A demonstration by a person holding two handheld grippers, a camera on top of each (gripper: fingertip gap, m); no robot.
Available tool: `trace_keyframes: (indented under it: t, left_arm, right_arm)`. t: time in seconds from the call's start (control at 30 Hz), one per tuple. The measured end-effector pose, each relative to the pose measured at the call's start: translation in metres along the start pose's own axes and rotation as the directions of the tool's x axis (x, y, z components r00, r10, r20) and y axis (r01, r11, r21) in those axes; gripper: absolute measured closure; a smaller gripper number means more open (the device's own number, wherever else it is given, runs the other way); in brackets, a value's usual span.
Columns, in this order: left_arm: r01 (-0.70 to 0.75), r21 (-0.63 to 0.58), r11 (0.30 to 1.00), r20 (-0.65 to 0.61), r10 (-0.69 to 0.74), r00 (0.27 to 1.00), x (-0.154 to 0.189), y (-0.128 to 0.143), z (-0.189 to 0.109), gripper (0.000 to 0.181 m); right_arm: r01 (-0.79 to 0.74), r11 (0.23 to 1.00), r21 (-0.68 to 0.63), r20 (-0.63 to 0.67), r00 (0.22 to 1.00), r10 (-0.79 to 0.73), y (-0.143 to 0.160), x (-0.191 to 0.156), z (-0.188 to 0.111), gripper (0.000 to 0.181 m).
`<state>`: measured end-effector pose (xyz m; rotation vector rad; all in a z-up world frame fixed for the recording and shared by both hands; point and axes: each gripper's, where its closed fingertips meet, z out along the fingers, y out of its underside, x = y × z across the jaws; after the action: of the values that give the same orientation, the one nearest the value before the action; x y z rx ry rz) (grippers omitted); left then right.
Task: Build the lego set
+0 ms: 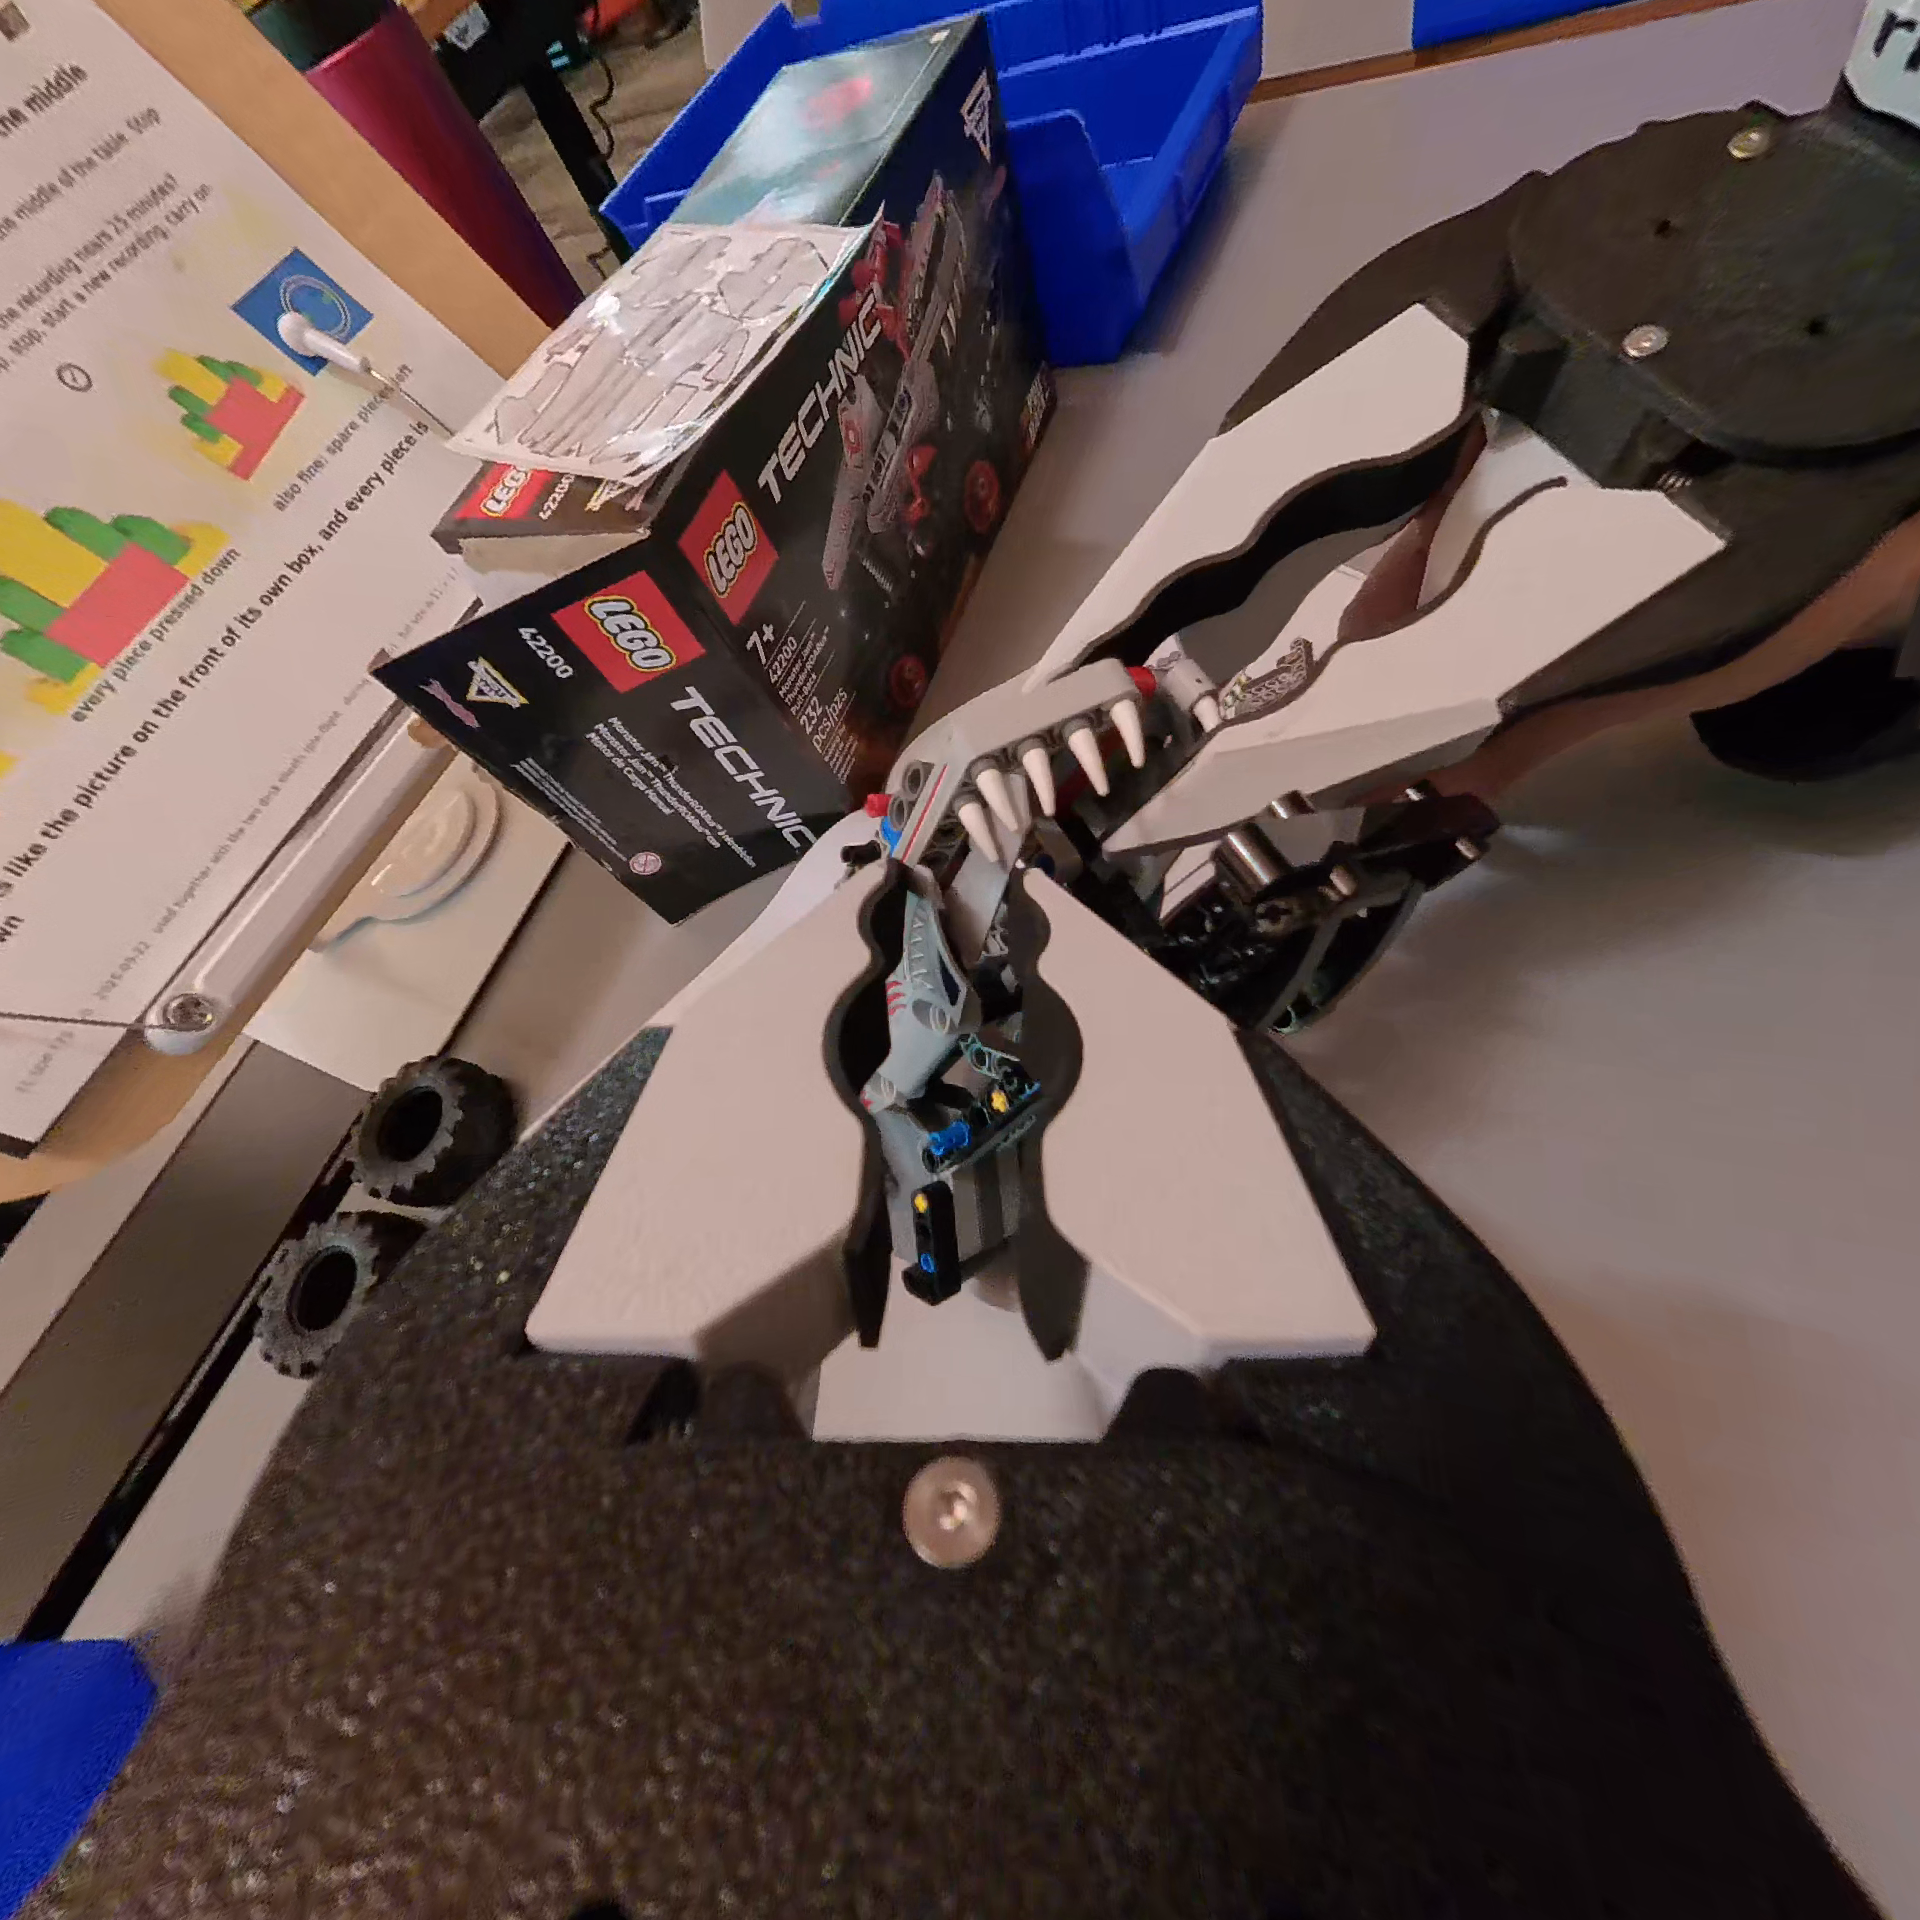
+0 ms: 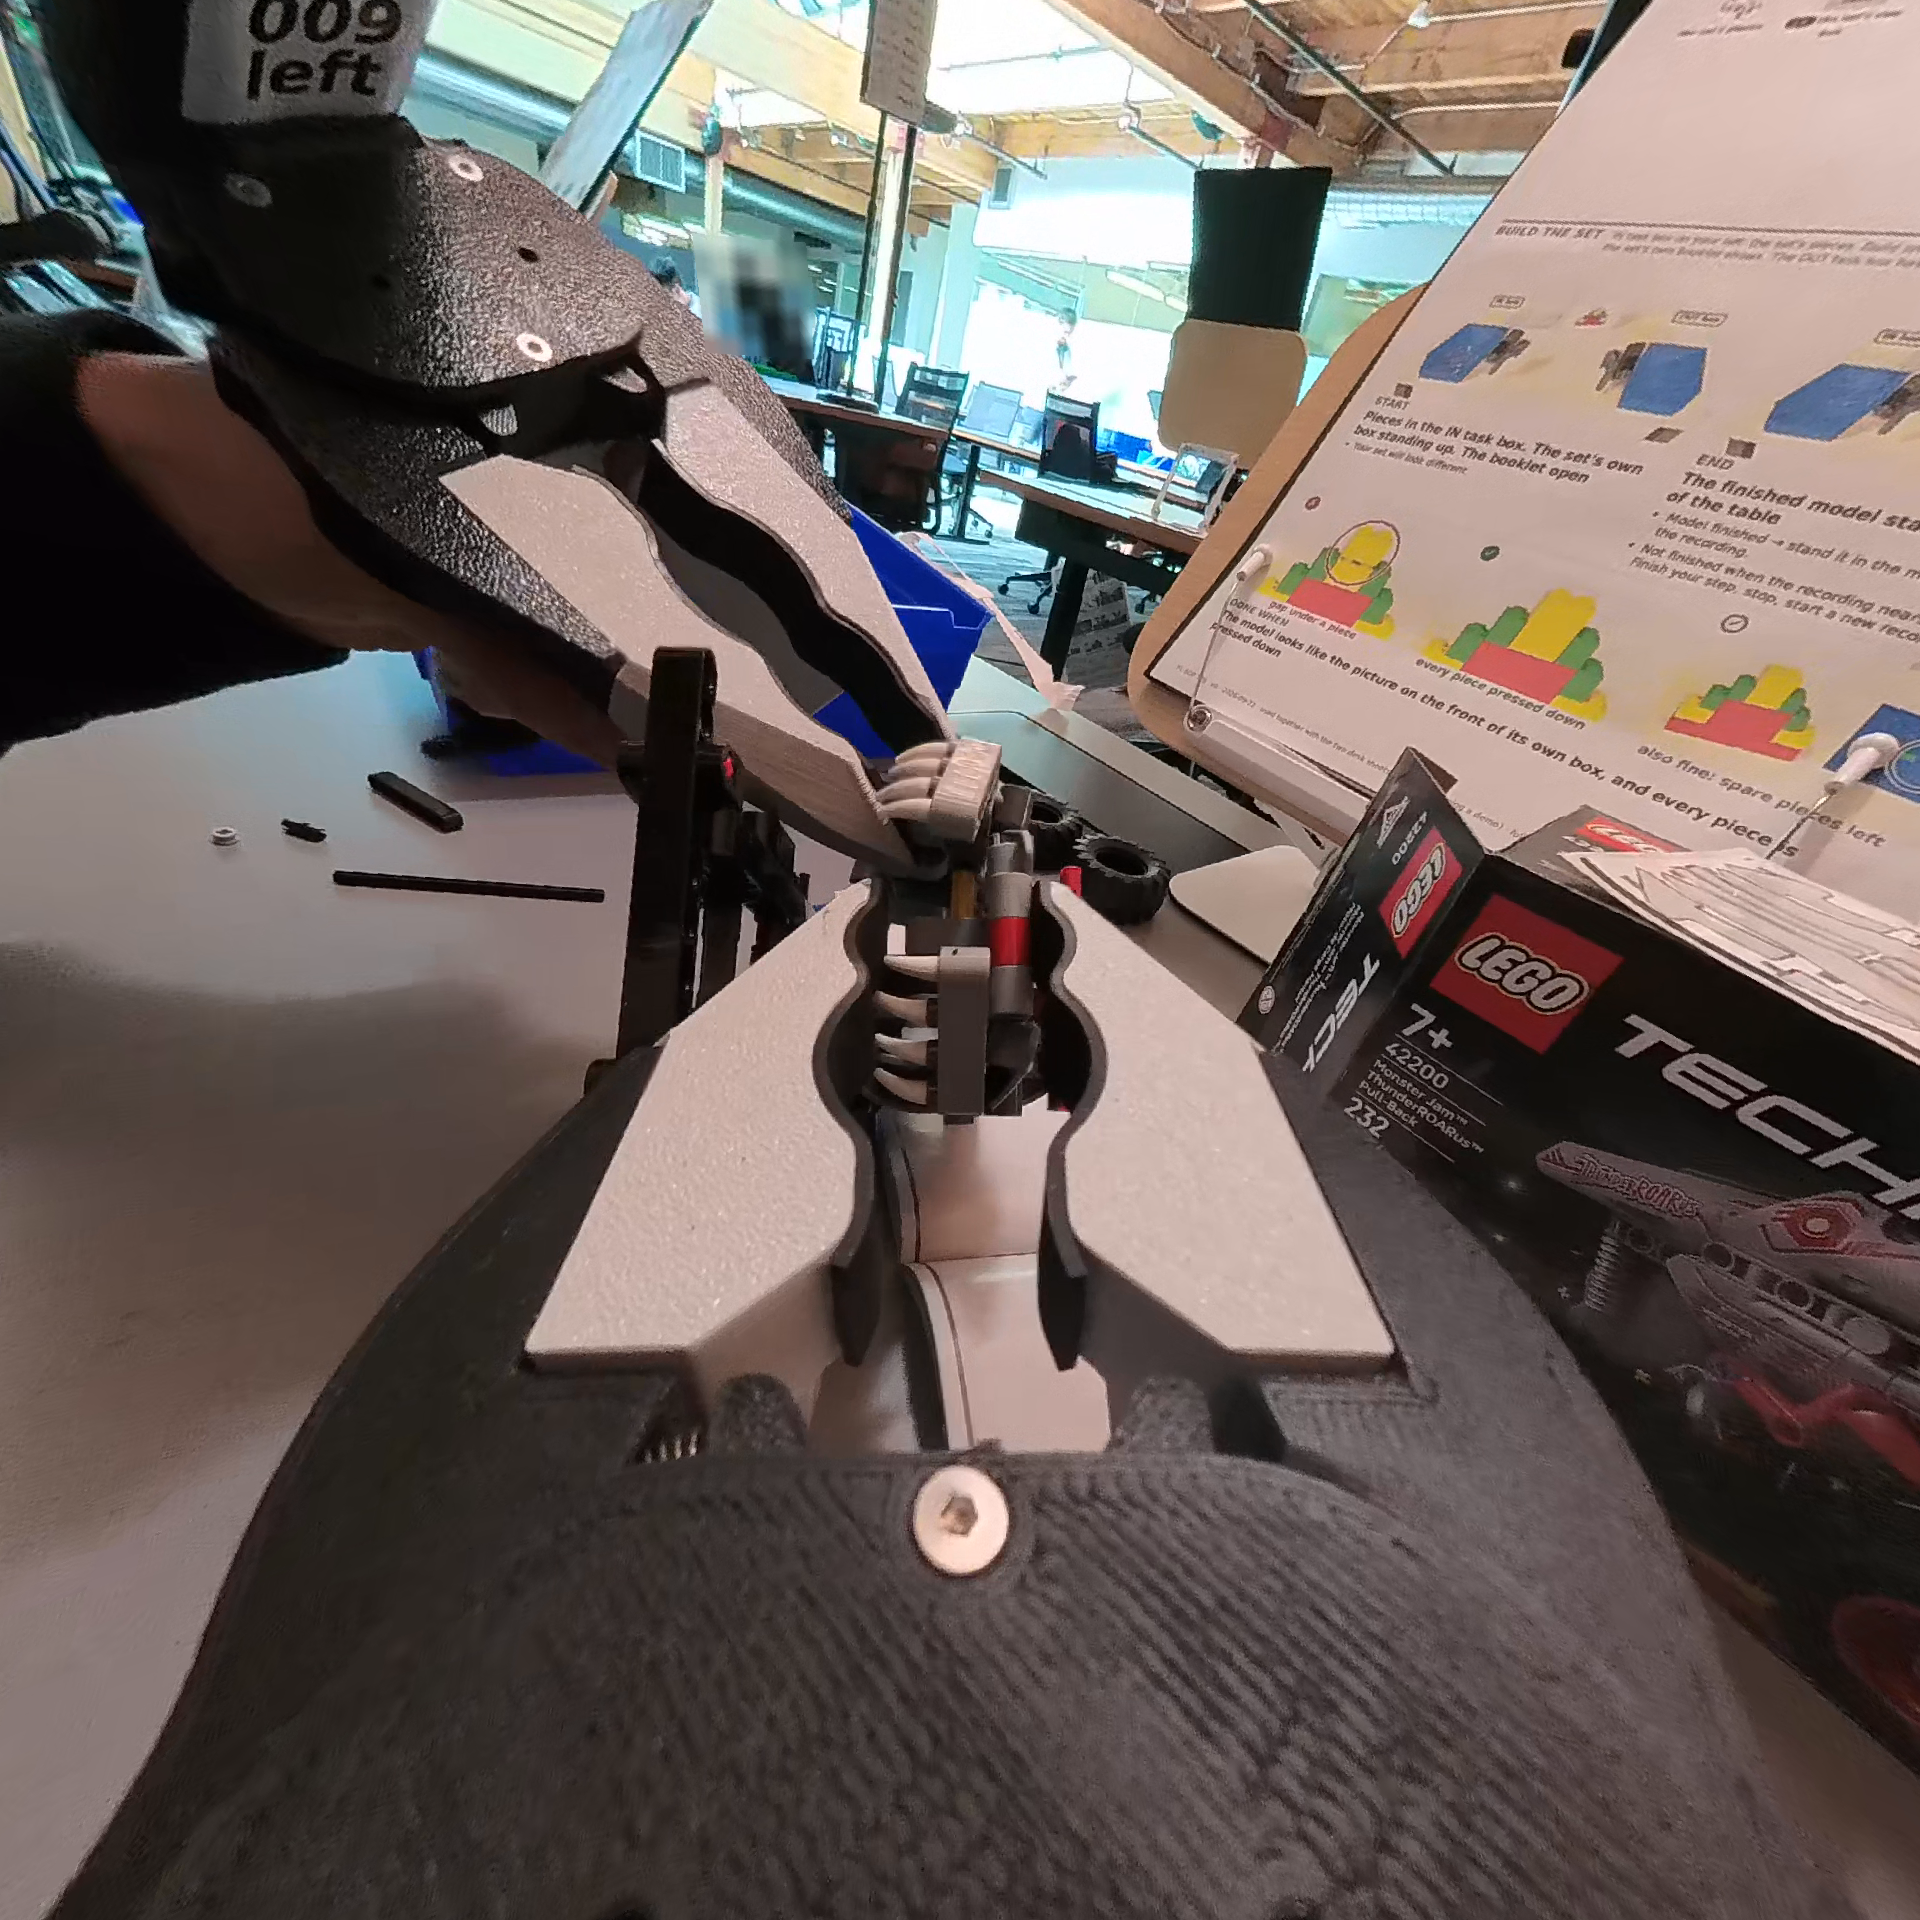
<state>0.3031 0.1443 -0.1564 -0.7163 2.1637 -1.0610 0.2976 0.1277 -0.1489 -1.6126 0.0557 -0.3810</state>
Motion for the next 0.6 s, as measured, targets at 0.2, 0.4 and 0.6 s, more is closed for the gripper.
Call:
trace_keyframes:
  t: [0.2, 0.4, 0.6]
  left_arm:
    - [0.008, -0.023, 1.000, -0.010, -0.008, 1.000, -0.002, 0.000, 0.000, 0.165]
    - [-0.031, -0.054, 0.998, 0.018, 0.032, 0.999, 0.000, -0.002, 0.006, 0.164]
    - [-0.072, -0.093, 0.993, 0.009, 0.073, 0.997, 0.004, -0.003, 0.012, 0.164]
  right_arm:
    - [0.024, 1.000, 0.002, -0.025, 0.999, -0.024, -0.003, 0.001, 0.002, 0.155]
    - [-0.044, 0.999, 0.020, -0.024, 0.999, 0.045, -0.001, 0.007, 0.000, 0.156]
    - [-0.095, 0.995, 0.032, -0.029, 0.995, 0.096, 0.005, 0.010, -0.005, 0.157]
